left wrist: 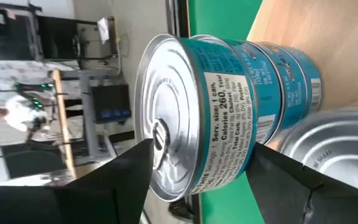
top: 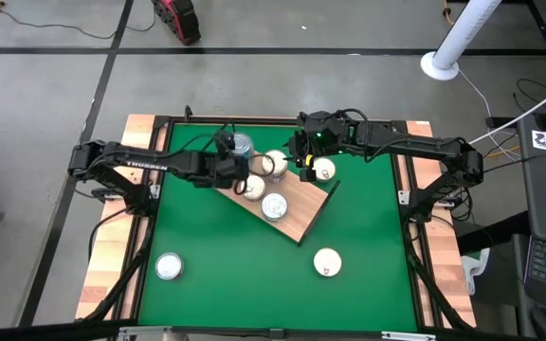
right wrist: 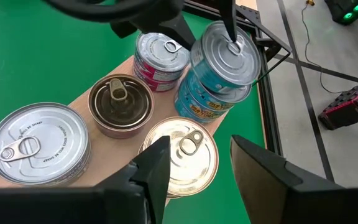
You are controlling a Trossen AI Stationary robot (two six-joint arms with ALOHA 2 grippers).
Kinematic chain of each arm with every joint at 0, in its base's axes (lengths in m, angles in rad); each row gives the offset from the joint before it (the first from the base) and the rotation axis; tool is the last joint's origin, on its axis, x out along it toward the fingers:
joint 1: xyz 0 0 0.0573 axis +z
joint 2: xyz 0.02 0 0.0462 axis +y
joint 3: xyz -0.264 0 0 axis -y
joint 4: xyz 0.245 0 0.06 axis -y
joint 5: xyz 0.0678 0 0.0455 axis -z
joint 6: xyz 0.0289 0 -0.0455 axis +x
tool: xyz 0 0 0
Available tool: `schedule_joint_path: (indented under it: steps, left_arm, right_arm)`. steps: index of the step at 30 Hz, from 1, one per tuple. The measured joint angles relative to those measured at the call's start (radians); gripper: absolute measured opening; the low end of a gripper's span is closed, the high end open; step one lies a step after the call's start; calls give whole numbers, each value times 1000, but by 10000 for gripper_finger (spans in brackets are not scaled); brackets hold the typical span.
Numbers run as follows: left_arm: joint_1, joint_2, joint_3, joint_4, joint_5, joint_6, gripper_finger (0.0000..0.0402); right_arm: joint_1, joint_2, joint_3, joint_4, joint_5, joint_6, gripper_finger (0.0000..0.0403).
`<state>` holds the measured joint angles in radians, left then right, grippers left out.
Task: Stack canned seafood by type on shelf
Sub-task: Stack the blue and pink tuna can on top of the blue and pink tuna can on the shelf
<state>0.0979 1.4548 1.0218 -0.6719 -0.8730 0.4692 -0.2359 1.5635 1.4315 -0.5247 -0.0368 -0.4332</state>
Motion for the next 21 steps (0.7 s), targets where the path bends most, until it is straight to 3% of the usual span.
schedule_joint_path:
  steps: [21]
  left_arm:
    - [-16,1,4,2,3,-4,240]
  right_arm:
    - [0,-6,0,-37,22,-21,167]
